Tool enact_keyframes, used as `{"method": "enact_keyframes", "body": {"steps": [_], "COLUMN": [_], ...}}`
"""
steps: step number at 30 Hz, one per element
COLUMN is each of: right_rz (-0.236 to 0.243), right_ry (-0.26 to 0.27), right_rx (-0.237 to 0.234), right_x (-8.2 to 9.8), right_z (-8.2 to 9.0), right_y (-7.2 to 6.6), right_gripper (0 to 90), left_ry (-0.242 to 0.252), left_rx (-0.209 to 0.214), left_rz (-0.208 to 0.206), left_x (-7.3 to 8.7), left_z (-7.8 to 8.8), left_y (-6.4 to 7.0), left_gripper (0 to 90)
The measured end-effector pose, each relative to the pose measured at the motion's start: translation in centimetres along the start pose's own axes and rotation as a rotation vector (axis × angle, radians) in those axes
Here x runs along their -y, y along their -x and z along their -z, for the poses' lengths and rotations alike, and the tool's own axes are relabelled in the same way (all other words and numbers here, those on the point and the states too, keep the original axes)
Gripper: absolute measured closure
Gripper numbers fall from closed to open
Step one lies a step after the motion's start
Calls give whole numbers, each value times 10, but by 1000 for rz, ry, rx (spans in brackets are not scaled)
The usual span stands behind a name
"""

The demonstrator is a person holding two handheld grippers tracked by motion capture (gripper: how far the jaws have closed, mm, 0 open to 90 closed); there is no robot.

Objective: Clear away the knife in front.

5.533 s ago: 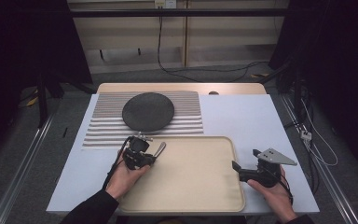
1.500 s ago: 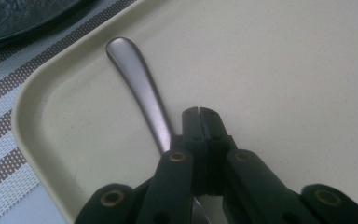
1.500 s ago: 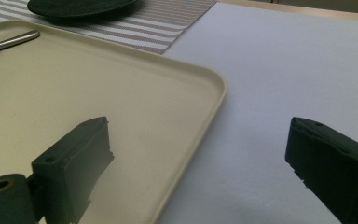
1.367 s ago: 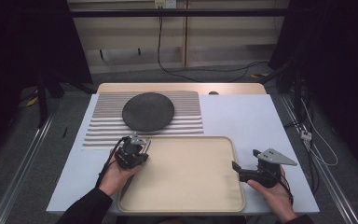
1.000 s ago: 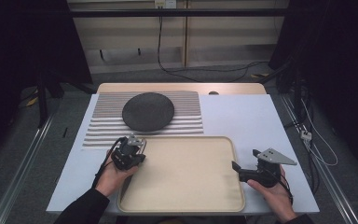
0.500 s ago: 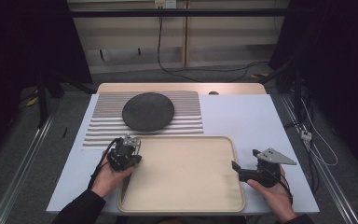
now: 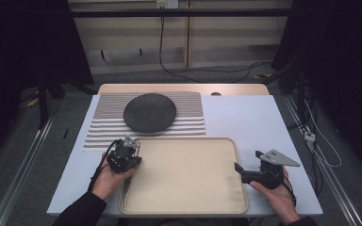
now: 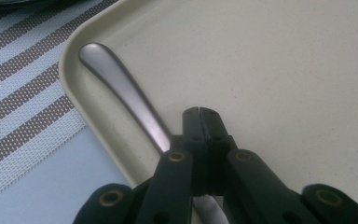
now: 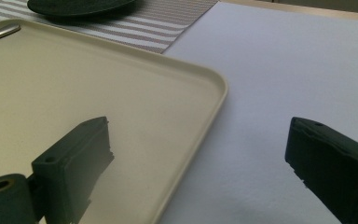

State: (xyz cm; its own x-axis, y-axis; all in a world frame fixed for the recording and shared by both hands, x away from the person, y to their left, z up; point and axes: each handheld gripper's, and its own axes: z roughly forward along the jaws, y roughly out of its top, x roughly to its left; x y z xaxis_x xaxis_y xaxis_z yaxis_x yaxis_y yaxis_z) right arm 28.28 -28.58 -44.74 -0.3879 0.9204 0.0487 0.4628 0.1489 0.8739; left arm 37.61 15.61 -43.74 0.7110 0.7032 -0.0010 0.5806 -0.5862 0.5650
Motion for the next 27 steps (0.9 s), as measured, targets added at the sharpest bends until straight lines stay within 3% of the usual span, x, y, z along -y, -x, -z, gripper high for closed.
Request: {"method": "enact_keyframes", "body": {"steps": [3,8,11,13,16,21,23,27], "right_rz": [1,1,2,0,-3,-3,-3,-6], "right_ry": [1,3,4,4,2,3,3,4], "right_rx": [-2,-1,-1,-3,-2,0,2,4], "right_x": [0,0,0,0,0,0,1,1], "right_z": [0,0,0,0,0,1,1,2], "right_y": [0,0,0,0,0,1,1,2], "right_gripper": [66,66,66,66,66,66,66,66], "left_ry": [25,114,162,192,192,254,282,327], "left_rx": [18,48,43,38,14,4,21,60], "left_rz": [17,7,-4,-1,-14,6,25,10], "left_x": [1,-1,-2,-2,-4,-4,-4,1], "left_z": [0,8,12,14,16,24,29,38], "left_y": [0,1,3,5,7,8,9,10], "left_gripper": [889,776,654,520,344,107,75,62]}}
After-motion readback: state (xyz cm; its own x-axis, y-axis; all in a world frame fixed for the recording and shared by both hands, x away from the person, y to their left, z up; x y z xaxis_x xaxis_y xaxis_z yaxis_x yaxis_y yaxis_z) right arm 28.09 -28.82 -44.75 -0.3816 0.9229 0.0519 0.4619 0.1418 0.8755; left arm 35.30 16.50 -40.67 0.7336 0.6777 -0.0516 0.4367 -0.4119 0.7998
